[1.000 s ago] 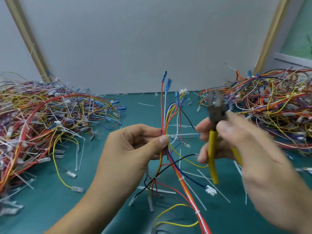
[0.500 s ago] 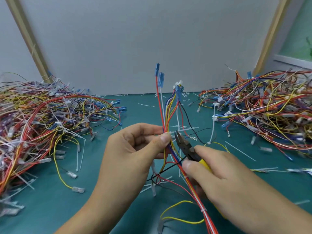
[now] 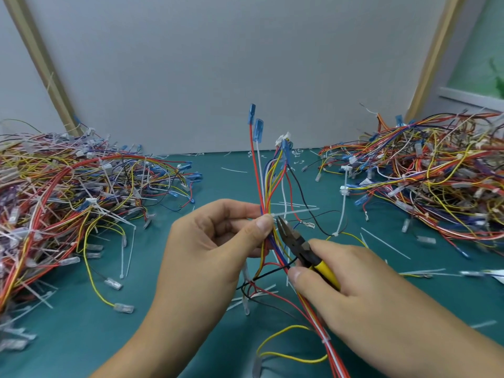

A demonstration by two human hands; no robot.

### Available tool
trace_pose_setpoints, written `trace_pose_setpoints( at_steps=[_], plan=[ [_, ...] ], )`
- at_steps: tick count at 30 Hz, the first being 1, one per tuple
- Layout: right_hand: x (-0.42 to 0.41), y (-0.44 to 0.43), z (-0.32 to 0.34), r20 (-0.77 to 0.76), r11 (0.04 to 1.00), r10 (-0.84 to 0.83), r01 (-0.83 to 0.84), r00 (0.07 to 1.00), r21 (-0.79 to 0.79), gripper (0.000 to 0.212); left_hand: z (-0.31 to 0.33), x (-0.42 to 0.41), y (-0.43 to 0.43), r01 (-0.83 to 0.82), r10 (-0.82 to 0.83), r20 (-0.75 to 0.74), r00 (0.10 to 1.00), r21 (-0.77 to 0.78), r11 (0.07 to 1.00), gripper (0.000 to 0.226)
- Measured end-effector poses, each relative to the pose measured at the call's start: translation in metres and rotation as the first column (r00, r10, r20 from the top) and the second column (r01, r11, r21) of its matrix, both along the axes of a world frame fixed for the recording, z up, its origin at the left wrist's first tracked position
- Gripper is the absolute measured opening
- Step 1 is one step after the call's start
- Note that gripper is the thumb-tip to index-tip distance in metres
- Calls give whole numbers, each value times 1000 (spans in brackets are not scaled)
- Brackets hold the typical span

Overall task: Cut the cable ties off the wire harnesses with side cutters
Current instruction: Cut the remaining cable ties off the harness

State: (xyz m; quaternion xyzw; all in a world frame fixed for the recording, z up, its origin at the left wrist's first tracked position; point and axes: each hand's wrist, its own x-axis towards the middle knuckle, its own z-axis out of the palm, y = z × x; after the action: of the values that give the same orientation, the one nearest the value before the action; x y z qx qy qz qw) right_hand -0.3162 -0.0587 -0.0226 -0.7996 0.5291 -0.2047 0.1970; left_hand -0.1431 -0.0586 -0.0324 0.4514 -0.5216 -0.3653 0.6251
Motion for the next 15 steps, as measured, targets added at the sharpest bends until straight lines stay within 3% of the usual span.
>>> trace_pose_setpoints(
  at_steps=[15],
  plan=[
    [2, -1, -2, 32, 999, -10, 11, 999, -33, 48, -2, -5, 2, 32, -32, -3, 999, -3, 999, 16]
  ],
)
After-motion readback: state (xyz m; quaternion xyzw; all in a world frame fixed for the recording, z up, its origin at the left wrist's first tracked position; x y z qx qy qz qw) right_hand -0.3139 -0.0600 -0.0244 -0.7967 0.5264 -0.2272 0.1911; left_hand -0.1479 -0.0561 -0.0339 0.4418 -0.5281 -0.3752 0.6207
